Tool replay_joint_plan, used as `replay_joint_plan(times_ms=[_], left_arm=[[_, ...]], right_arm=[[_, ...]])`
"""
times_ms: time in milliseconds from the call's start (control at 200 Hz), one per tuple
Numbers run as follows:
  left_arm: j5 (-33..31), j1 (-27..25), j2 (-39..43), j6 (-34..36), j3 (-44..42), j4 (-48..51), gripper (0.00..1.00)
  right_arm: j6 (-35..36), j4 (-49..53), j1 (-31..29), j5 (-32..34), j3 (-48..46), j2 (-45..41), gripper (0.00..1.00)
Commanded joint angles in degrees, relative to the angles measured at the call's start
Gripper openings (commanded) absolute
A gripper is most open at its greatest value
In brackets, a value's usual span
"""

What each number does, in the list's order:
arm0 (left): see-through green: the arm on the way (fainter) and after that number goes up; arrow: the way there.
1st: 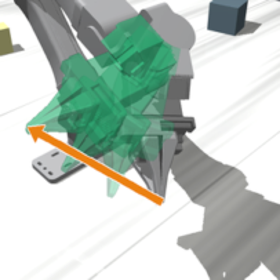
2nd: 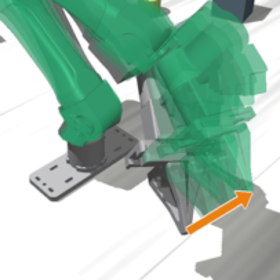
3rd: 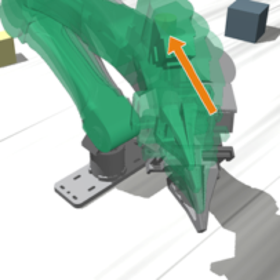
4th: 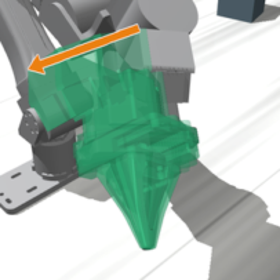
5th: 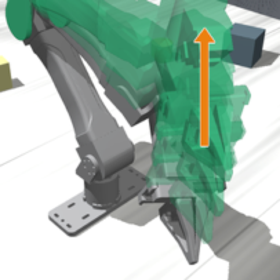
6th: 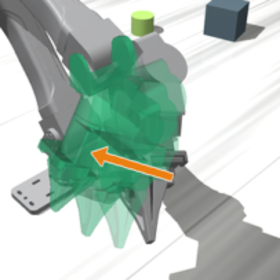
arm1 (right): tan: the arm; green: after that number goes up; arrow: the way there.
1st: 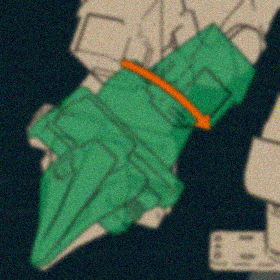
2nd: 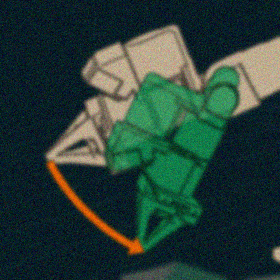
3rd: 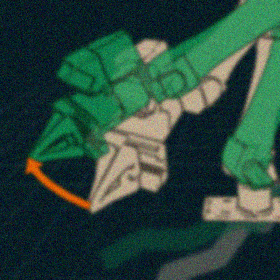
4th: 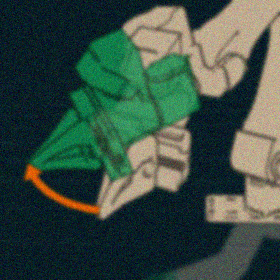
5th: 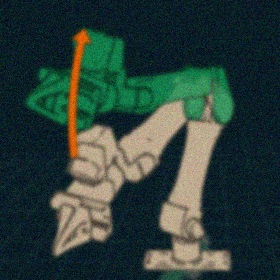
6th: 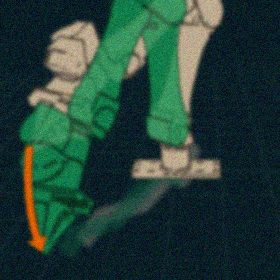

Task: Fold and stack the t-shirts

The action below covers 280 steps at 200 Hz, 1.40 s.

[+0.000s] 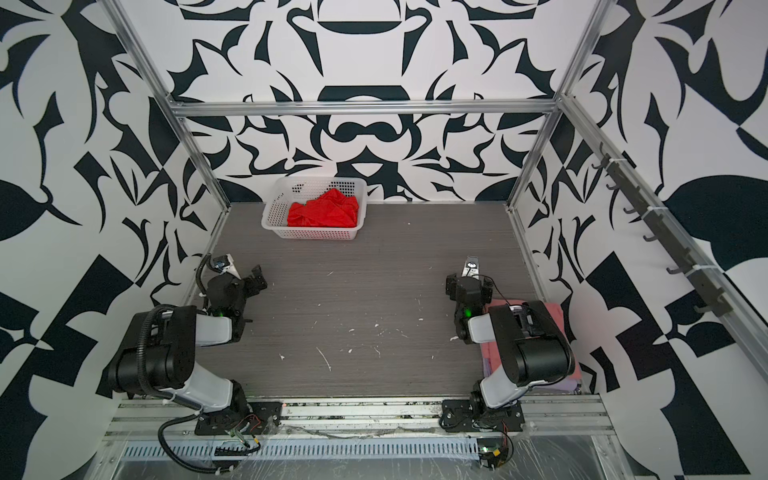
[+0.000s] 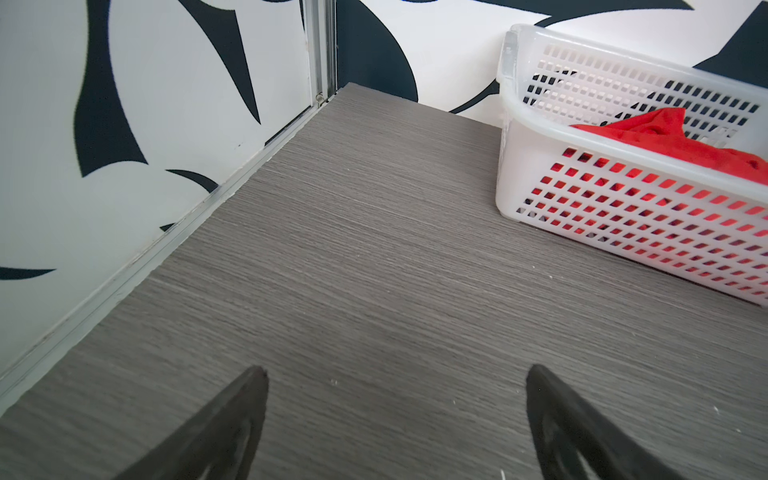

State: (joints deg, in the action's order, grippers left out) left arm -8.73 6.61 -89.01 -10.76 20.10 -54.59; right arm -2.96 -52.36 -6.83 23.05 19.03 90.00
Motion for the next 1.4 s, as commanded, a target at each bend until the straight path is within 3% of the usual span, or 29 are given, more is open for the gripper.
replay_joint_plan(times_ms=[0, 1395], left_arm=[[-0.3, -0.2, -0.7, 0.6, 0.1, -1.1, 0.99], [-0.8, -2.3, -1.1, 3.9, 1.9, 1.9, 0.99]], right_arm=[[0.4, -2.3, 0.1, -0.7, 0.5, -0.4, 1.00], [0.7, -1.4, 0.4, -3.2, 0.9, -0.5, 1.00]])
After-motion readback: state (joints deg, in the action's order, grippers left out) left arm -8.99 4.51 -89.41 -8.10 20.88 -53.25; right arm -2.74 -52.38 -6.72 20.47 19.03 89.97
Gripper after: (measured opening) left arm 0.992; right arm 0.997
